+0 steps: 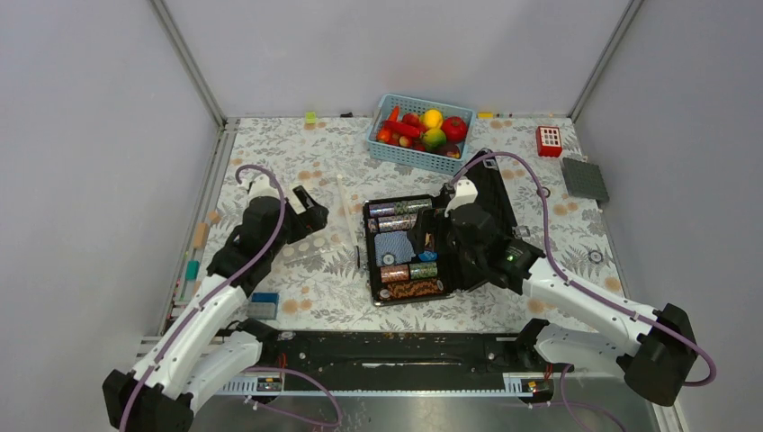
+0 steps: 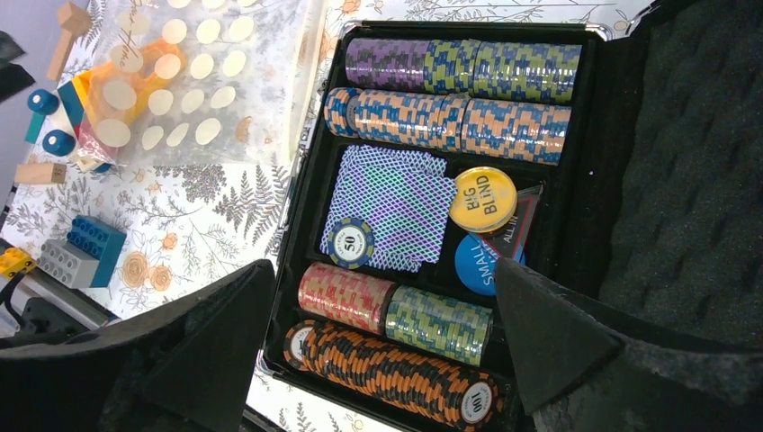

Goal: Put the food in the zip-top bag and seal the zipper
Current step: Move the distractor to the center of the board.

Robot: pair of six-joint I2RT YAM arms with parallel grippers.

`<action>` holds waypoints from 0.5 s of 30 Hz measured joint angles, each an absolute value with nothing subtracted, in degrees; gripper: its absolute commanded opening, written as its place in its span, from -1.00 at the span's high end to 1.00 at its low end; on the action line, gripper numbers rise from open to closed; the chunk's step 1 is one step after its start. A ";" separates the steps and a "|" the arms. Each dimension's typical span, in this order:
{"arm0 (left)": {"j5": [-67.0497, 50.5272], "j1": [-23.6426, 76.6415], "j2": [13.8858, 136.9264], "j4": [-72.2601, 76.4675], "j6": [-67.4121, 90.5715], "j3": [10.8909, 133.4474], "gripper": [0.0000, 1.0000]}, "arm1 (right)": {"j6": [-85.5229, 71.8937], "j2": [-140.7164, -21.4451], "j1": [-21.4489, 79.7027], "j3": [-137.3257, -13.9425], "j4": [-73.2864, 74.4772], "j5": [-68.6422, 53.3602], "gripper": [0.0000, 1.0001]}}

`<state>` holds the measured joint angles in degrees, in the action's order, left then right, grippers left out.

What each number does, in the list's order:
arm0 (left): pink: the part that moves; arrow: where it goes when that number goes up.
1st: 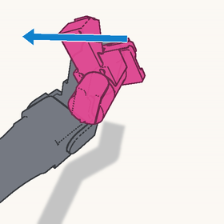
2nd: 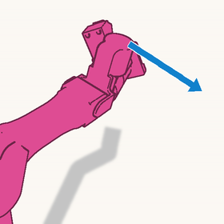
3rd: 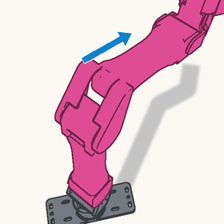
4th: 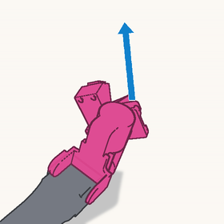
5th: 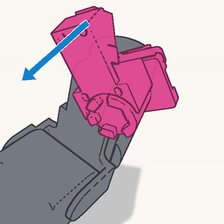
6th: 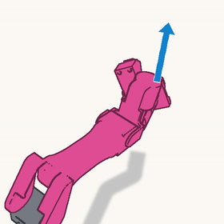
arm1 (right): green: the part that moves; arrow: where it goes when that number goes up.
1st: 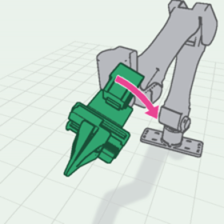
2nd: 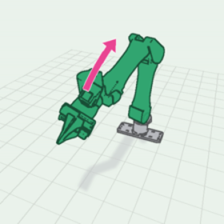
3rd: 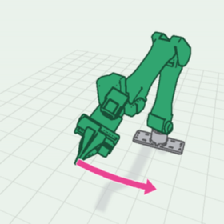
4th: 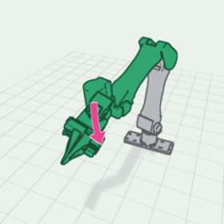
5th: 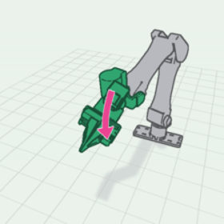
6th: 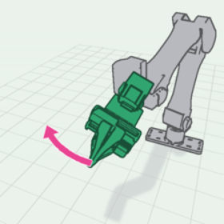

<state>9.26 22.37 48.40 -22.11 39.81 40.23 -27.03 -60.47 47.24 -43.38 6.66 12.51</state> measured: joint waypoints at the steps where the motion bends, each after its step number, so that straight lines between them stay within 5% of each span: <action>1: 9.45 22.37 47.09 -22.00 39.51 40.23 -0.97 | -27.03 -60.47 47.24 -43.38 6.68 12.40 -0.99; 15: 11.05 22.37 43.77 -17.85 39.03 40.34 -0.98 | -33.39 -59.27 47.22 -36.42 -0.12 3.77 -0.99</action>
<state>11.05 22.37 43.77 -17.85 39.03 40.34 -33.39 -59.27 47.22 -36.42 -0.12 3.77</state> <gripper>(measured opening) 0.985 0.994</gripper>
